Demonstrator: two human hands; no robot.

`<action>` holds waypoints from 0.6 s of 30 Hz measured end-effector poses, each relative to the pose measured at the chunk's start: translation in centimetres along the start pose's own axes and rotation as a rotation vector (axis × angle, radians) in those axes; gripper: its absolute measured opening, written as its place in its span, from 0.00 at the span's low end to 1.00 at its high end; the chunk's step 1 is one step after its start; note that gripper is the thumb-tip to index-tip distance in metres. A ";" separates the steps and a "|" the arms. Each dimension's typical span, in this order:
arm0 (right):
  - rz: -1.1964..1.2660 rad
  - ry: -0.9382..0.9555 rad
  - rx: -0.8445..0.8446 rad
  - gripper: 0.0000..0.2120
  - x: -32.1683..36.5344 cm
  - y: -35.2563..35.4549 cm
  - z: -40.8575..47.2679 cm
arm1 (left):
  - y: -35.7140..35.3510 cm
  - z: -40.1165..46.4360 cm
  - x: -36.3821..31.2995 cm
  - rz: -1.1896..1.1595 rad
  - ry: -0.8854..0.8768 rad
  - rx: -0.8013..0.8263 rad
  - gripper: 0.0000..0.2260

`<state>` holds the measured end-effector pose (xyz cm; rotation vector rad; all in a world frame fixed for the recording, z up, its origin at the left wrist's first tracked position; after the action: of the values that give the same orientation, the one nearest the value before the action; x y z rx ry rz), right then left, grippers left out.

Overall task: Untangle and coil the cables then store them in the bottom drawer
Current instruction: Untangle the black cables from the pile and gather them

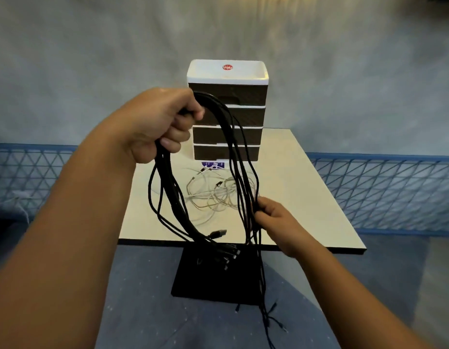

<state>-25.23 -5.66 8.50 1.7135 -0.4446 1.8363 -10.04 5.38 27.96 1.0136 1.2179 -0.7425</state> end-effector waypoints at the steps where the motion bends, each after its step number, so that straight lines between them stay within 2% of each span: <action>1: -0.027 -0.039 0.015 0.11 -1.3 0.2 -0.4 | 0.4 0.0 -0.2 -0.004 -0.007 -0.006 0.10; 5: -0.228 -0.239 0.110 0.13 -5.3 2.0 -1.3 | 1.1 0.1 -0.6 0.017 -0.010 -0.020 0.10; 7: -0.246 -0.252 0.123 0.20 -4.6 3.0 -0.9 | 1.0 0.1 -0.6 0.058 -0.008 -0.008 0.10; 10: -0.174 -0.178 0.064 0.23 -1.3 3.7 0.4 | 0.8 0.1 -0.7 0.100 -0.007 0.005 0.09; 12: -0.093 -0.120 0.033 0.21 0.5 3.1 1.4 | 0.9 0.3 -0.5 0.109 -0.001 0.006 0.09; 14: 0.089 -0.068 0.019 0.16 2.0 1.7 2.1 | 1.0 0.6 -0.2 0.109 0.009 0.004 0.09; 15: 0.162 -0.032 0.025 0.17 2.9 0.7 2.5 | 1.0 0.8 0.1 0.107 0.015 0.008 0.09; 17: 0.171 0.065 0.070 0.21 5.1 -1.7 3.0 | 1.0 1.2 0.7 0.102 0.028 0.026 0.10; 18: 0.149 0.107 0.087 0.21 6.0 -3.1 3.4 | 1.0 1.5 1.0 0.098 0.035 0.036 0.10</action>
<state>-20.71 -4.22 14.37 1.6673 -0.4653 2.0707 -8.30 4.50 27.26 1.1120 1.1801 -0.6749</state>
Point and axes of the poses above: each hand's wrist, its own z-axis towards the middle knuckle, its own y-axis out of the back of the hand, x = y × z, the point moved 8 cm from there along z, towards the middle knuckle, and after that the axes turned 2 degrees about y, right-handed, at the moved point
